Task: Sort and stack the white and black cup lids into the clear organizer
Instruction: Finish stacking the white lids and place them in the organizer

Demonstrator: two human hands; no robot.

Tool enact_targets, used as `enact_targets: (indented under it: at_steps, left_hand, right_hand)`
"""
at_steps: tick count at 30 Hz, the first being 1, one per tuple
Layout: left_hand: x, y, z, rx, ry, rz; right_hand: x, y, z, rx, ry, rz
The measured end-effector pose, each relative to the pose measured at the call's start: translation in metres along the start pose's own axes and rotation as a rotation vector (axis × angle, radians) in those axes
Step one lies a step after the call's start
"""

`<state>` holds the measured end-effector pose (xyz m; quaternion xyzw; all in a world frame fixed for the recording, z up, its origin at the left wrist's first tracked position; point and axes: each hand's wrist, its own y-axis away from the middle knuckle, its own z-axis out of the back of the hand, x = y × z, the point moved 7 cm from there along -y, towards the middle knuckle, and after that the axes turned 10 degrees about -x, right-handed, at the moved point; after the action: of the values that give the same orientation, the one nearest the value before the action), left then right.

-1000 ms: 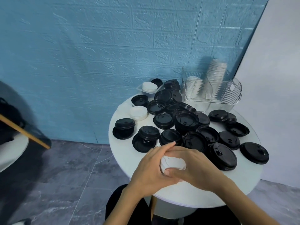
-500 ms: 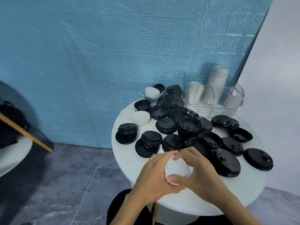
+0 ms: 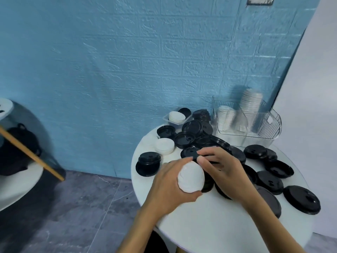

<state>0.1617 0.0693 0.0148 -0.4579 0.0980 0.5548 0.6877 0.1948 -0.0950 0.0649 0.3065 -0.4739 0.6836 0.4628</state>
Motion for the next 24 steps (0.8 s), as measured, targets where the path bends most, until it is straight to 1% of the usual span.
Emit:
enact_targets:
  at_steps: [2,4,7,11,15,19,24]
  left_hand:
    - [0.004,-0.014,0.01,-0.045,0.015,0.007]
    - [0.01,-0.021,0.013,-0.059,0.031,0.014]
    - [0.018,-0.021,0.011,-0.067,0.057,0.043]
    - [0.025,-0.019,0.004,-0.131,0.142,0.084]
    - [0.029,-0.022,0.002,-0.108,0.314,0.179]
    - [0.029,-0.024,0.009,-0.118,0.326,0.171]
    - [0.034,-0.019,0.018,-0.173,0.385,0.228]
  right_hand:
    - [0.0,-0.015,-0.011,0.054,0.002,-0.053]
    - [-0.007,-0.021,-0.028,0.163,-0.05,-0.164]
    - [-0.015,-0.025,-0.04,0.188,-0.069,-0.261]
    - [-0.025,-0.023,-0.053,0.253,-0.26,-0.468]
    - [-0.023,-0.024,-0.058,0.267,-0.352,-0.51]
    - [-0.019,-0.025,-0.066,0.286,-0.417,-0.516]
    - [-0.015,-0.027,-0.077,0.299,-0.49,-0.566]
